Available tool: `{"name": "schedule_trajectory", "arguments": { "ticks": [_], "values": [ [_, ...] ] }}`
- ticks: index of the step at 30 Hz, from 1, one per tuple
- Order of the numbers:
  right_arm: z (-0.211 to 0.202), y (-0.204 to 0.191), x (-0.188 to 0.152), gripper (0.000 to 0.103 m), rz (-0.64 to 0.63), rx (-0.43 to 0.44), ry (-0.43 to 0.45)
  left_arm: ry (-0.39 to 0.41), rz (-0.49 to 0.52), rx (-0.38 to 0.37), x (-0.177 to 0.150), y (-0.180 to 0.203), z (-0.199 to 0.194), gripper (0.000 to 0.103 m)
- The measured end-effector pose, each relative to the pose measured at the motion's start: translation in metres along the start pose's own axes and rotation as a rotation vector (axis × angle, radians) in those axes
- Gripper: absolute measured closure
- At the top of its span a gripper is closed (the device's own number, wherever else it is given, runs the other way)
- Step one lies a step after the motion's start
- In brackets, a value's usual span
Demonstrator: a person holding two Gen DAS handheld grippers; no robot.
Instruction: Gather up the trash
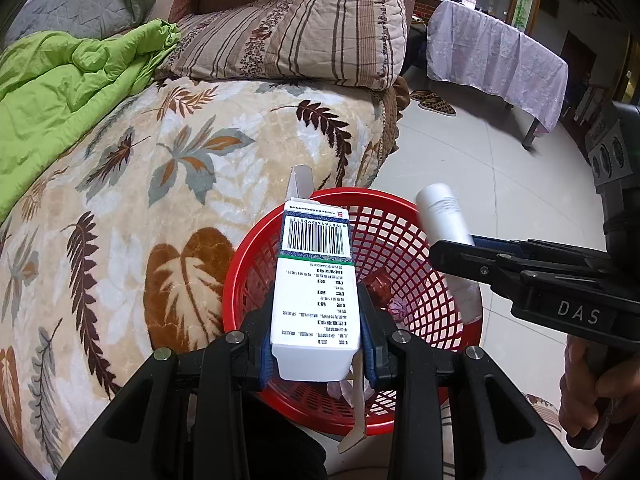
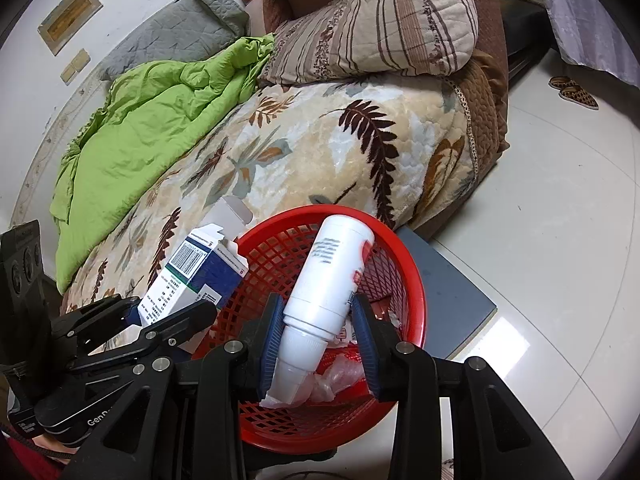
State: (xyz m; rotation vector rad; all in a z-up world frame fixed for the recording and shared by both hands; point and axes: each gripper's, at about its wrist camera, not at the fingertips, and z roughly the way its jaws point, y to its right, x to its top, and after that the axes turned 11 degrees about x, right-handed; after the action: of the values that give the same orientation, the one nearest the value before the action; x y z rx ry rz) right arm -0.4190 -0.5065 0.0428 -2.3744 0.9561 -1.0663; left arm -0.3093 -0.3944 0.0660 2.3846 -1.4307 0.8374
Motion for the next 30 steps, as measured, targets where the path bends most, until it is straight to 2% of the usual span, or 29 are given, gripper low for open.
{"name": "schedule_trajectory", "arguments": {
  "ticks": [12,13,16,19,22,26,30],
  "values": [
    [-0.005,-0.003,0.002,0.063,-0.015,-0.023,0.014,-0.007,0.000,-0.003,0.000,0.001,0.001,0.070],
    [-0.006,-0.003,0.002,0.061,-0.016,-0.028,0.016,-0.008,0.001,-0.004,0.000,0.001,0.001,0.064],
    [-0.009,-0.003,0.002,0.053,-0.020,-0.049,0.026,0.003,-0.006,0.001,0.001,0.001,-0.001,0.037],
    [-0.013,-0.004,0.002,0.045,-0.021,-0.063,0.037,0.019,-0.019,0.002,0.002,-0.001,-0.005,0.032],
    [-0.017,-0.005,0.002,0.040,-0.027,-0.080,0.046,0.018,-0.034,0.015,0.002,-0.004,-0.005,0.021],
    [-0.021,-0.007,0.001,0.030,-0.024,-0.097,0.062,0.023,-0.062,0.039,0.003,-0.010,-0.007,0.019],
    [-0.023,-0.004,0.002,0.025,-0.010,-0.118,0.067,0.038,-0.095,0.066,0.004,-0.018,-0.012,0.016]
  ]
}}
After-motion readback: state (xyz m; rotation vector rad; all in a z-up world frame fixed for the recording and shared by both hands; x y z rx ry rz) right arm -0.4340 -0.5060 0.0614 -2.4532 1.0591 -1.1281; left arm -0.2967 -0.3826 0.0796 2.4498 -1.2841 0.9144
